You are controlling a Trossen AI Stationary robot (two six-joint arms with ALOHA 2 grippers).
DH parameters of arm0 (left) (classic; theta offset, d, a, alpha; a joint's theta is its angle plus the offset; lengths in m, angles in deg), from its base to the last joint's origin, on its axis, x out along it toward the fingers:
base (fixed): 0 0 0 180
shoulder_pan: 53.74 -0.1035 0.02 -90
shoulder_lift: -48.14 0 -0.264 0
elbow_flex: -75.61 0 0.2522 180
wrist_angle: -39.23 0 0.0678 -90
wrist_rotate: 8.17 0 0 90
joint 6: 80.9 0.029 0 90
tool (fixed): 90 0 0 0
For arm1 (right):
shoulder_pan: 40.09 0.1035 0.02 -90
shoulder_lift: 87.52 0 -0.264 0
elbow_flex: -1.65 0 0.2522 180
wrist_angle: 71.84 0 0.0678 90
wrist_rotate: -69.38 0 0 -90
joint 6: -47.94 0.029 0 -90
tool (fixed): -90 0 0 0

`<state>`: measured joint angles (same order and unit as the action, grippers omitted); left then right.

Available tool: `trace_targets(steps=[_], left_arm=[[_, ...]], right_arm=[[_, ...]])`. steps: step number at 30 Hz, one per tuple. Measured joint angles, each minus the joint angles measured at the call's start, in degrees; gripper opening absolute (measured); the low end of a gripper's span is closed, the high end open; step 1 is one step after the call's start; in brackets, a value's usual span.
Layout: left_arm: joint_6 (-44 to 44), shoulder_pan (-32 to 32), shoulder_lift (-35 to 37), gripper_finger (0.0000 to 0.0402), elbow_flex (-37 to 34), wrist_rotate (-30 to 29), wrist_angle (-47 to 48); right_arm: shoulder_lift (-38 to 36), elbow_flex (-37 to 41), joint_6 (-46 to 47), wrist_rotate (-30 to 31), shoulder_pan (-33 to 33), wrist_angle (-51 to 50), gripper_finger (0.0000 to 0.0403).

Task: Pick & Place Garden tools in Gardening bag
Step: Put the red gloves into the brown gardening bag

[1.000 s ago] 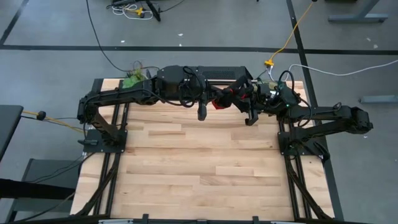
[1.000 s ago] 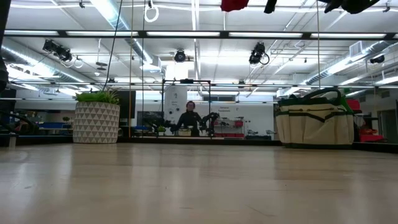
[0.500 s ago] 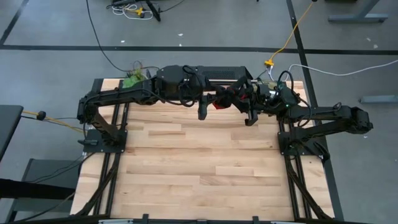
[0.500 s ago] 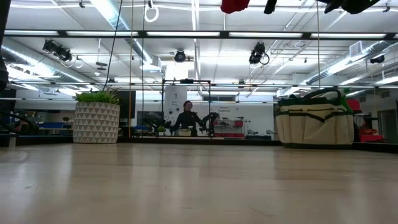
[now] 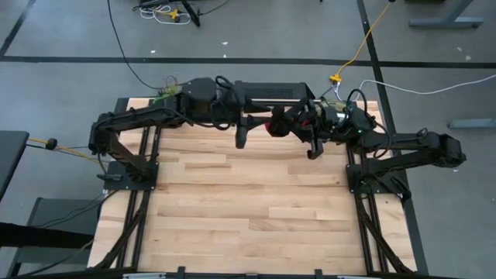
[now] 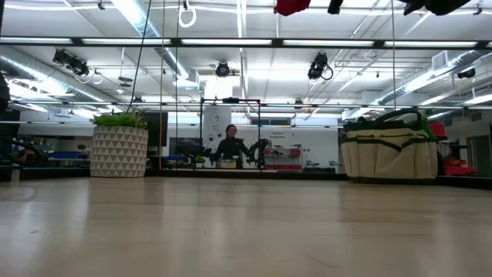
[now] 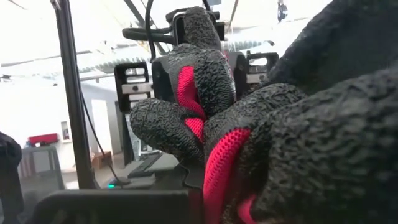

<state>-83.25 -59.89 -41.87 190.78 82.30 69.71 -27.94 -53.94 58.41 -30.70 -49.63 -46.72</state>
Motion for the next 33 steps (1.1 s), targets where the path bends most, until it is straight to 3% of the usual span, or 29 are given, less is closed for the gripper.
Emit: trace_targets(steps=[18,33], left_arm=[[0.02,0.00,2.49,0.0121,-0.03,0.09,1.21],[0.04,0.00,2.46,0.0122,-0.03,0.02,1.17]], right_arm=[[-12.35,-0.02,-5.21,4.38,-1.83,-18.43,0.0039],[-23.49,-0.02,-8.18,15.17,-4.03,-37.02,0.0039]])
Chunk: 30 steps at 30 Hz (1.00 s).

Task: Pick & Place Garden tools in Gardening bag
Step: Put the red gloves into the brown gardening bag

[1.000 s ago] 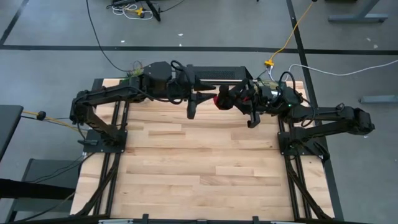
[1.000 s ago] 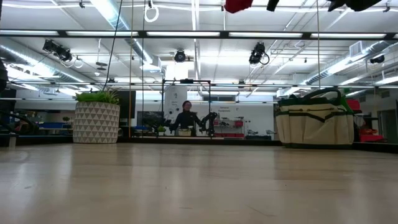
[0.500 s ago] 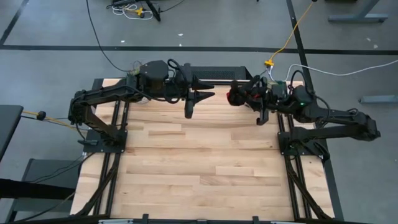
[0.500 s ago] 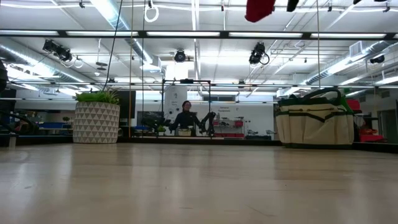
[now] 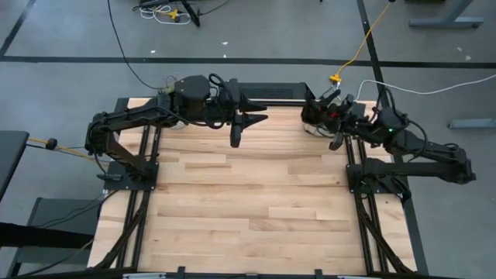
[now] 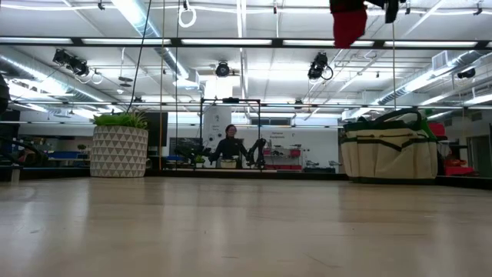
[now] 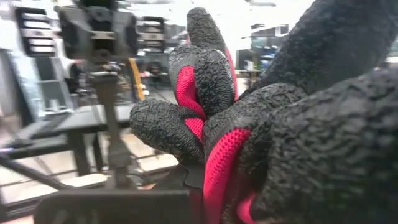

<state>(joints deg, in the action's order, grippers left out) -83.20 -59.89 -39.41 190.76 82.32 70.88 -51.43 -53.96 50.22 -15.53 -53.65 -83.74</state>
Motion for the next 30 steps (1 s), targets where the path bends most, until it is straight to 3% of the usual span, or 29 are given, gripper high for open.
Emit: trace_targets(steps=[14,30], left_arm=[[0.15,-0.02,-0.04,0.0122,0.00,-0.04,-0.02],[0.11,-0.04,-0.04,0.0122,0.00,-0.89,-0.04]], right_arm=[[-8.53,-0.07,-1.04,12.94,-0.02,-15.55,0.0039],[-9.46,-0.07,2.09,22.93,-0.56,-29.51,0.0039]])
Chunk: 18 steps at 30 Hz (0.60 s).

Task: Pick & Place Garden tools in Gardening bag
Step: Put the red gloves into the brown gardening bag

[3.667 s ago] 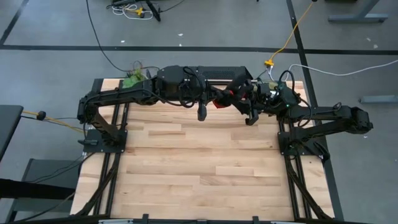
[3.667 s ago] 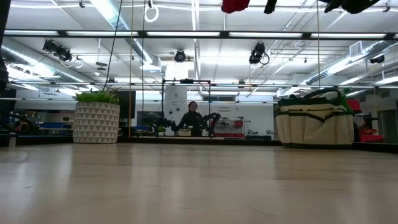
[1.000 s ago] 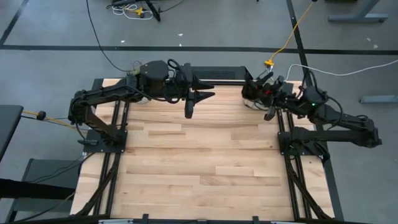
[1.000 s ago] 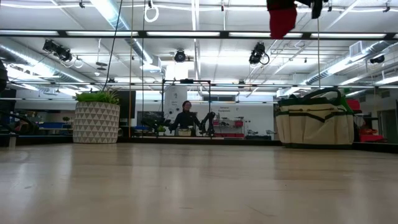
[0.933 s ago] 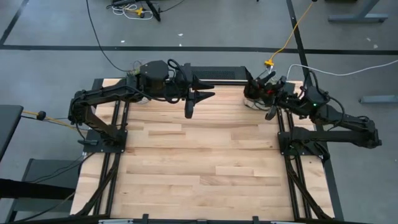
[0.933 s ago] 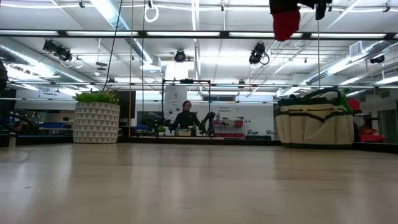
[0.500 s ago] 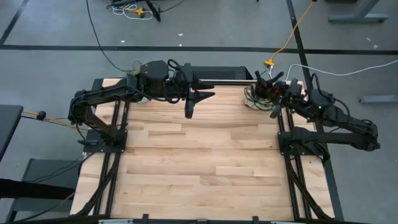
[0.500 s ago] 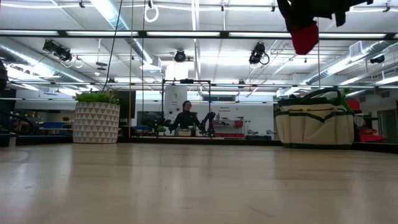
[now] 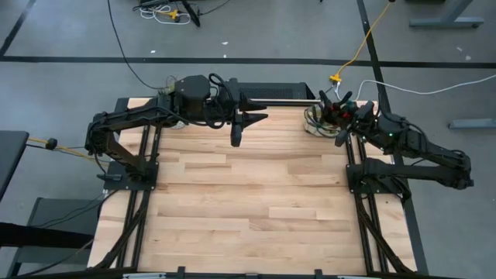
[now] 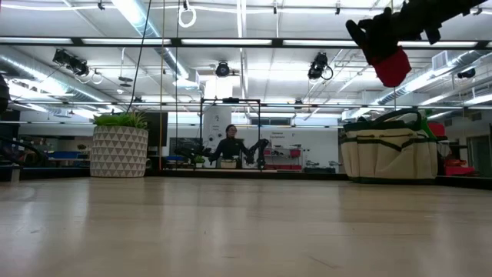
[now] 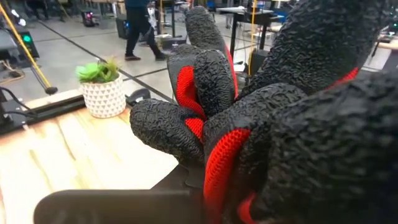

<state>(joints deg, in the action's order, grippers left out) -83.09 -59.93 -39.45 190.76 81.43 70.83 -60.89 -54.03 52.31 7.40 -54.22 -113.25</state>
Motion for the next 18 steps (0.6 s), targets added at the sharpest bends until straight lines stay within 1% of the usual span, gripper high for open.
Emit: trace_targets(steps=[7,12,15,18], left_arm=[[-0.07,0.00,0.00,0.0122,0.00,-0.01,0.00],[-0.07,0.00,0.00,0.0122,0.00,-0.01,-0.02],[-0.06,0.00,0.00,0.0122,0.00,-0.01,-0.02],[-0.05,0.00,0.00,0.0122,0.00,-0.01,-0.03]], right_arm=[[0.26,0.31,0.00,-0.40,-1.81,0.29,0.0039],[0.26,4.77,-0.93,-0.58,-3.61,2.27,0.0039],[0.24,8.55,-0.96,-0.61,-4.64,6.14,0.0039],[0.26,11.76,-1.84,-0.65,-5.73,12.23,0.0039]])
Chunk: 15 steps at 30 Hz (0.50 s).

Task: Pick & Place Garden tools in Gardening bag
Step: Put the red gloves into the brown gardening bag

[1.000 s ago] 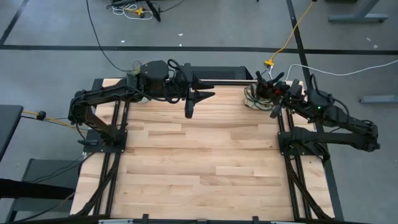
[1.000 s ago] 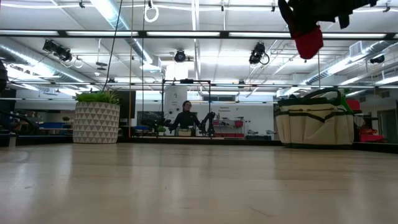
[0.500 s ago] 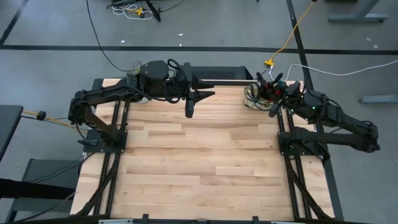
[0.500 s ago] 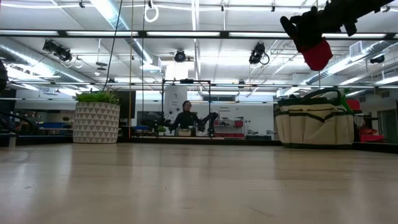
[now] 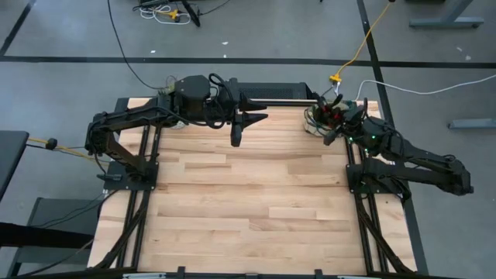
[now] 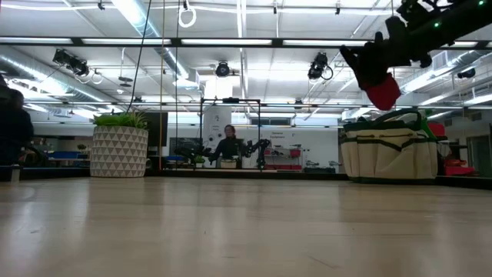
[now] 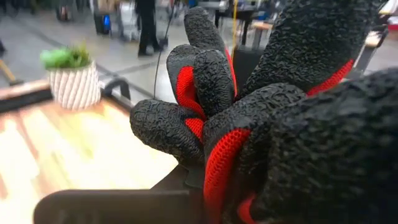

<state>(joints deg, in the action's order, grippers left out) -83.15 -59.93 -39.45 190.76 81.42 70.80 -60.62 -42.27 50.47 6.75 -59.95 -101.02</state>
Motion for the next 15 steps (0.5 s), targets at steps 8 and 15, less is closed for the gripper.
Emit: trace_targets(steps=[8,15], left_arm=[[0.01,0.00,0.00,0.0122,0.00,0.00,0.01],[0.03,0.00,-0.02,0.0122,0.00,0.00,0.01]], right_arm=[[0.02,5.15,0.09,0.06,-4.55,10.17,0.0039],[0.16,8.33,3.10,0.03,-8.71,14.76,0.0039]])
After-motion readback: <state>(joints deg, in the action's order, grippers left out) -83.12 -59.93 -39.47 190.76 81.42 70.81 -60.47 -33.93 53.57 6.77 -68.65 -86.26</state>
